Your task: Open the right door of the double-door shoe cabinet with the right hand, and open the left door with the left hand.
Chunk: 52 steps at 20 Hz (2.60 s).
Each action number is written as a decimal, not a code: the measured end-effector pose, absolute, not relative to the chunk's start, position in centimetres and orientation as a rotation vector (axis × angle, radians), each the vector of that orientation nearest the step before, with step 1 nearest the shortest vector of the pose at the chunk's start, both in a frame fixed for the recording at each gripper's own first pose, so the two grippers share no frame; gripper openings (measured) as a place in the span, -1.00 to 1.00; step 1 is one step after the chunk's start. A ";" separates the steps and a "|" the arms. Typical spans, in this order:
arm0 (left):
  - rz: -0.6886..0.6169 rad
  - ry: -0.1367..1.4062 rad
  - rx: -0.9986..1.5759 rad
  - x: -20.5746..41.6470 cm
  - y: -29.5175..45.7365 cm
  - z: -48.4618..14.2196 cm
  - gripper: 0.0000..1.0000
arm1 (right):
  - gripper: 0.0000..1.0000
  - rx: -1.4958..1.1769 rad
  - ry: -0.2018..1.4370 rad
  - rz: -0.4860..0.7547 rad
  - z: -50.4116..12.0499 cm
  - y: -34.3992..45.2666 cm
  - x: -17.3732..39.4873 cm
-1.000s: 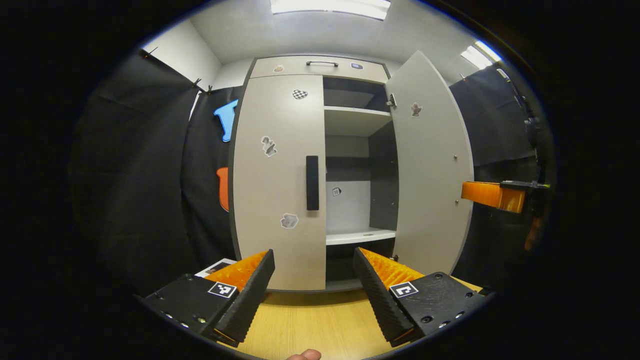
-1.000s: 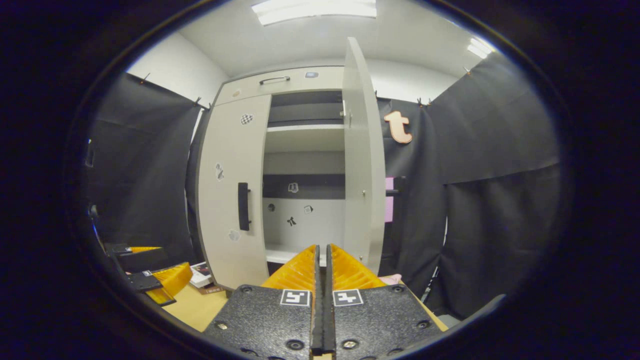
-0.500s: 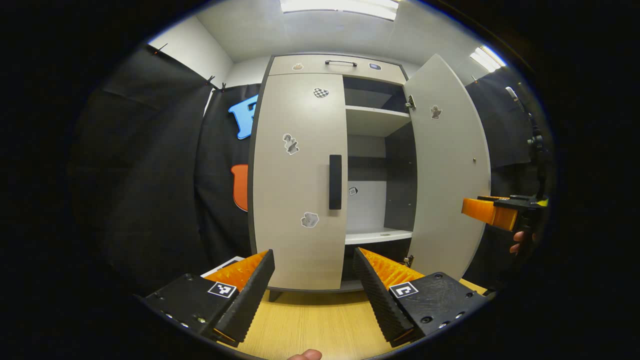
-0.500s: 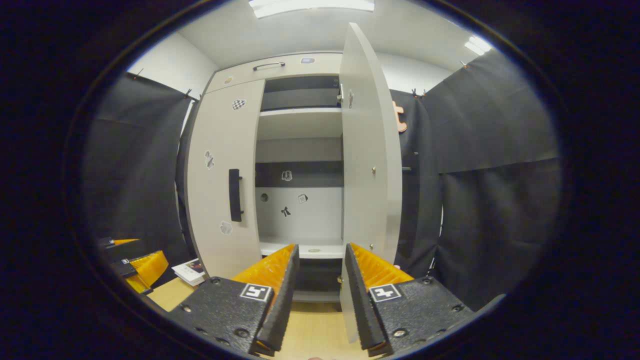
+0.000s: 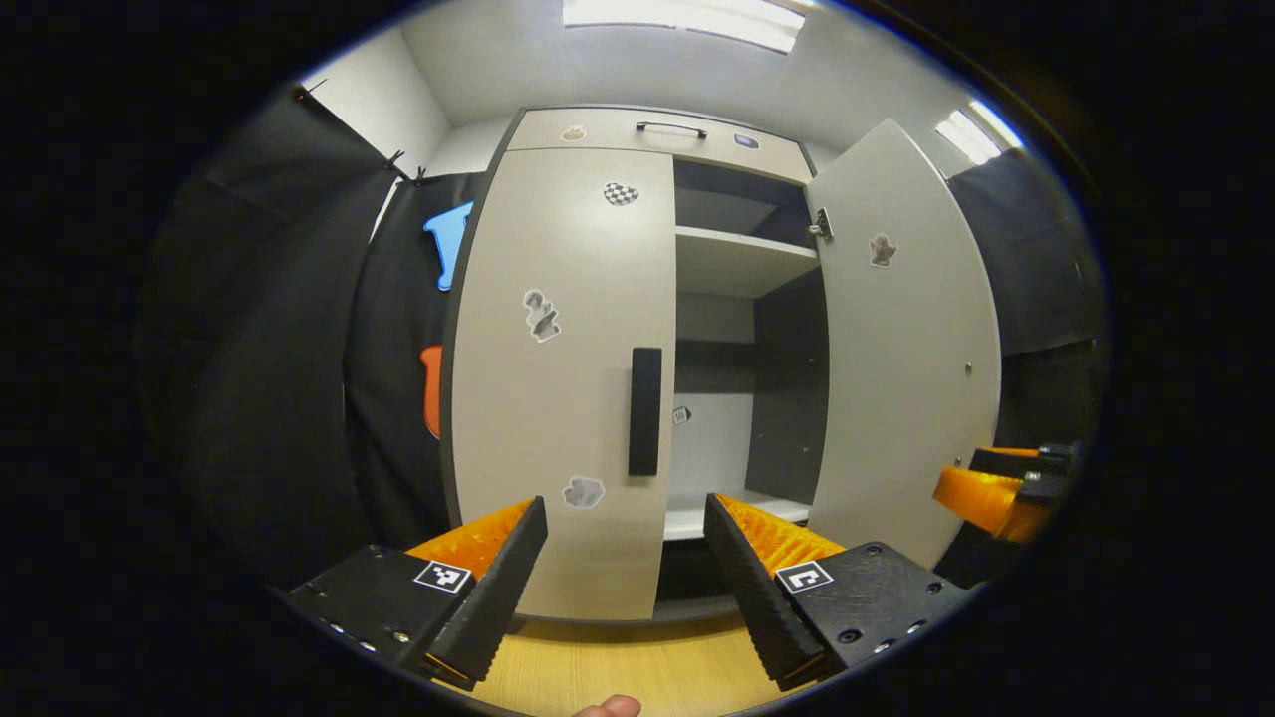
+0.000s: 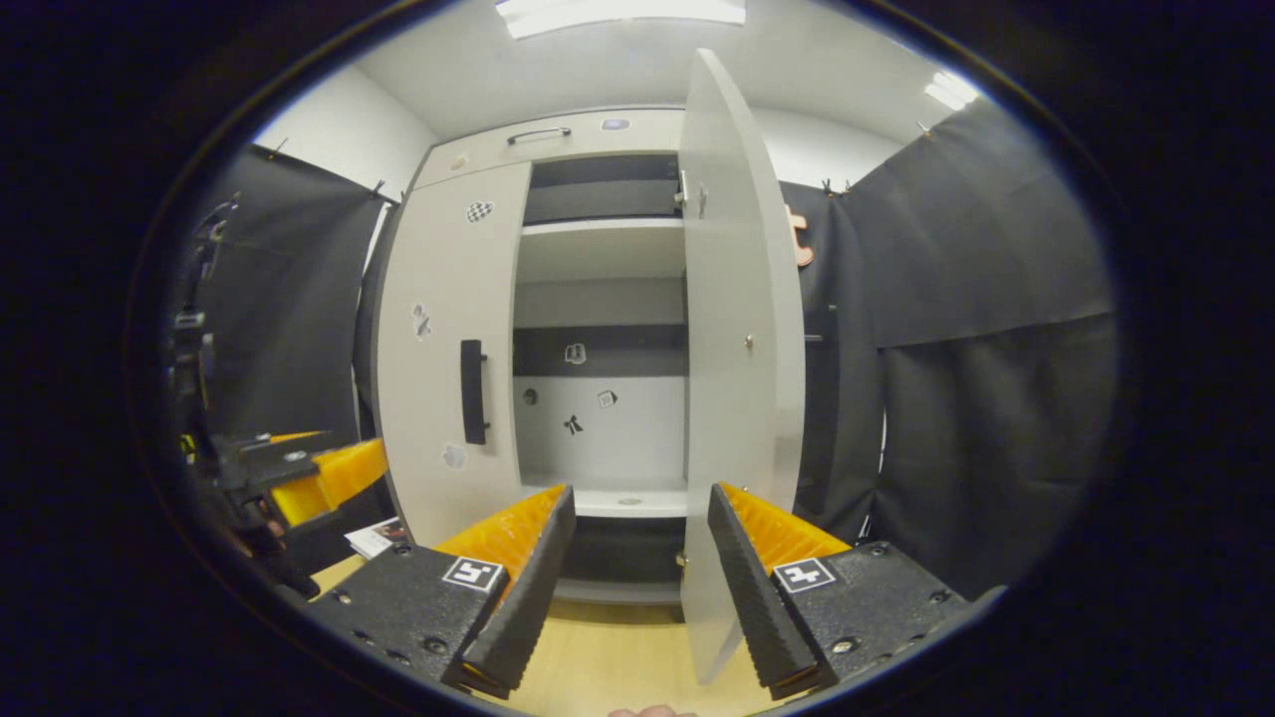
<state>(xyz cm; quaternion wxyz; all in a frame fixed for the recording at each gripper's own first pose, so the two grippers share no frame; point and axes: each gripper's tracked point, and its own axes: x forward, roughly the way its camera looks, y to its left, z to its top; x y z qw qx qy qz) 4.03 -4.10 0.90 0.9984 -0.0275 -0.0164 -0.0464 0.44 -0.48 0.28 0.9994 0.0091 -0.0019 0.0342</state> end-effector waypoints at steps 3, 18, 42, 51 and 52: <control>-0.122 -0.048 -0.082 8.3 -5.1 3.1 0.90 | 0.67 0.013 0.000 0.080 0.1 -0.7 -0.1; -0.033 0.062 -0.039 21.0 -4.9 0.5 0.90 | 0.67 0.044 -0.001 0.019 -0.5 -5.1 -0.6; -0.031 0.064 -0.050 21.0 -5.0 0.4 -0.46 | 0.70 0.026 0.003 0.044 -0.8 -4.2 -1.0; -0.059 0.073 -0.020 21.0 -5.0 0.3 -0.87 | 0.71 0.019 -0.004 0.055 -0.6 -3.4 -1.3; -0.060 0.070 -0.022 20.9 -5.0 0.3 -0.88 | 0.71 0.018 -0.003 0.056 -0.8 -3.3 -1.4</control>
